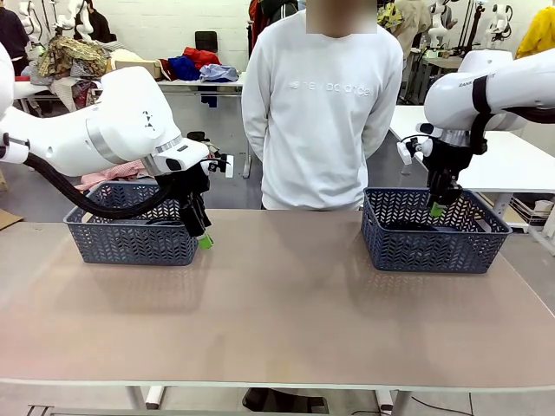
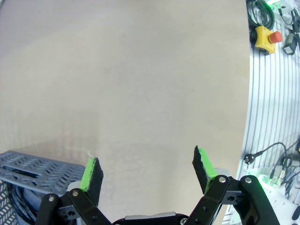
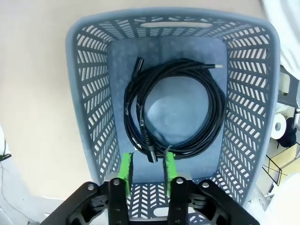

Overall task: Organize the cables according to human instructions.
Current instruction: Pick up a bundle of cables and place it in the basket indicated by the human.

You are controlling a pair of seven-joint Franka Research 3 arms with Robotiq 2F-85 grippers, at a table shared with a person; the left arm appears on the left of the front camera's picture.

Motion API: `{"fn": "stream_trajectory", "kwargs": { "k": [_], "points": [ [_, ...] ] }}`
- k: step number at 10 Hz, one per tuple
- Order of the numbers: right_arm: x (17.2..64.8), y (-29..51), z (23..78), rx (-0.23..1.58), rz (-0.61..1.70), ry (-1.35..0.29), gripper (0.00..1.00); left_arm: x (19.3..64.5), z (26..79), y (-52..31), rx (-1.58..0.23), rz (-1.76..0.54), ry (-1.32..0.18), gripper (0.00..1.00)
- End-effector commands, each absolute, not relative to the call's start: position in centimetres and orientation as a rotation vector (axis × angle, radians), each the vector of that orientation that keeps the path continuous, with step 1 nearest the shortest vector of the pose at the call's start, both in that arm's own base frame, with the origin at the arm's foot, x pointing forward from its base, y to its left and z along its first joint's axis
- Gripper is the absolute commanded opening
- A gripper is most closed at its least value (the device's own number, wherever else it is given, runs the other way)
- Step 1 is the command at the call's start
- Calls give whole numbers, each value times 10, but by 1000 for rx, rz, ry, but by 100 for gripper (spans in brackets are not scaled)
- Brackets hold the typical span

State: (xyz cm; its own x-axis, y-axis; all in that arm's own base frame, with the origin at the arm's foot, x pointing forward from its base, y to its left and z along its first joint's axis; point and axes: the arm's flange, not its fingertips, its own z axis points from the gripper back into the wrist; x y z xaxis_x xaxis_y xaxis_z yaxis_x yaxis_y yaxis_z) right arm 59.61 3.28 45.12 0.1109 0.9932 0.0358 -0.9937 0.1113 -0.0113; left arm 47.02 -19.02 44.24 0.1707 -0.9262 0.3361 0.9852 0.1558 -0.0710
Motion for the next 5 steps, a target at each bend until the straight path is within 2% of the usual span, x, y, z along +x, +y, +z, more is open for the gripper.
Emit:
{"fn": "stream_trajectory", "kwargs": {
  "k": [1,2,3,4,5],
  "points": [
    [600,32,457,30,1431,-32,70,469,443,-189,-300,-1382,-235,100],
    [600,31,458,33,1430,-28,64,469,443,-189,-300,-1382,-235,100],
    [600,31,459,34,1431,-25,90,469,443,-189,-300,-1382,-235,100],
    [599,31,460,32,1430,-19,84,469,443,-189,-300,-1382,-235,100],
    [599,30,461,32,1431,-15,100,469,443,-189,-300,-1382,-235,100]
  ]
}}
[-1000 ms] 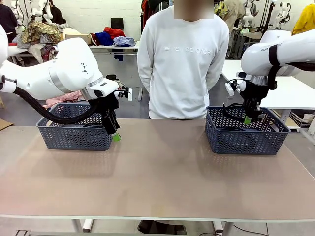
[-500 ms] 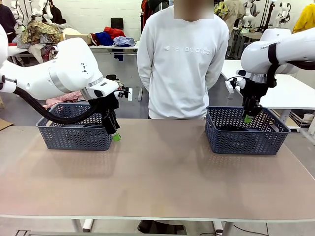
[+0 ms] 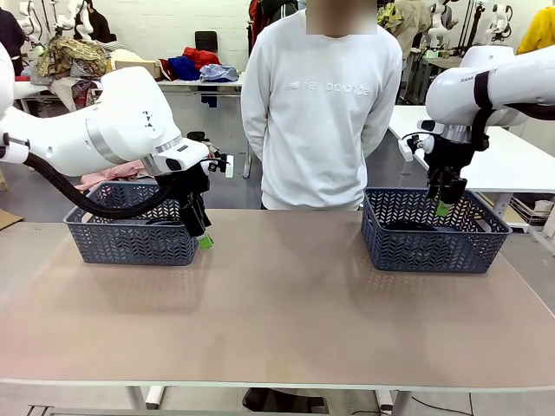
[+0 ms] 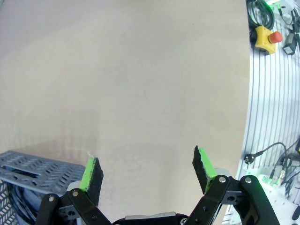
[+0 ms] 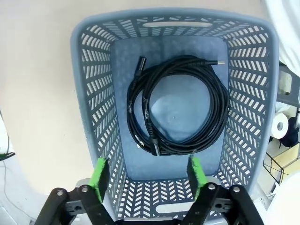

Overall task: Organize the cables according to human instructions.
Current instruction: Pick up a bundle of cables and place it in the basket indicated by the human.

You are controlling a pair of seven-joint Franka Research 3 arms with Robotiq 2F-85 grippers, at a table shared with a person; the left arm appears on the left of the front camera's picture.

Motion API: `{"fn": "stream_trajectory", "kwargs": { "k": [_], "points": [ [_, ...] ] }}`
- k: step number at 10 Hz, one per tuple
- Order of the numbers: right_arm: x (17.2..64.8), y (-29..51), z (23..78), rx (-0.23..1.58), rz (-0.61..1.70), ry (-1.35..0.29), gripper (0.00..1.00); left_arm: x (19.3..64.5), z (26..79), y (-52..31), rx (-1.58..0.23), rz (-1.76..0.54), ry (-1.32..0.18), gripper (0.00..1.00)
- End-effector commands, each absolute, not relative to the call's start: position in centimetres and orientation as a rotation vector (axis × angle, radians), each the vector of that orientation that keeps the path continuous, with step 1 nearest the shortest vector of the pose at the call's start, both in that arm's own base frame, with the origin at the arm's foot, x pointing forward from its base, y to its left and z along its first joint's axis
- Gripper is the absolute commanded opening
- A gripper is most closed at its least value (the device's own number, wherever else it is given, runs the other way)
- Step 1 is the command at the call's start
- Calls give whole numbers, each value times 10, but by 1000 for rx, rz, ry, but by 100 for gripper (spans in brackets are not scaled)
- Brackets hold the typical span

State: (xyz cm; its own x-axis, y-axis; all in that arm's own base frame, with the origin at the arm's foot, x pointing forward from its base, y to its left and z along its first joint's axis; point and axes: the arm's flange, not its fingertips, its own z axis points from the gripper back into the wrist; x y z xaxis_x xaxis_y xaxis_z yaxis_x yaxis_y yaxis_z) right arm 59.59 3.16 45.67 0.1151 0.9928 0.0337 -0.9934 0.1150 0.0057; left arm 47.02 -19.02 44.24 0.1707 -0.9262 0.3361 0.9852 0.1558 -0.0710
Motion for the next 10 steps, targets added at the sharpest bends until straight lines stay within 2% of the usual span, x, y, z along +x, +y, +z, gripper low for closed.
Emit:
{"fn": "stream_trajectory", "kwargs": {
  "k": [1,6,7,10],
  "points": [
    [598,30,461,31,1430,-10,100,469,443,-189,-300,-1382,-235,100],
    [595,28,466,24,1369,-14,100,469,443,-189,-300,-1382,-235,100],
    [595,31,459,32,1434,-18,100,469,443,-189,-300,-1382,-235,100],
    [595,31,459,32,1434,-18,100,469,443,-189,-300,-1382,-235,100]
  ]
}}
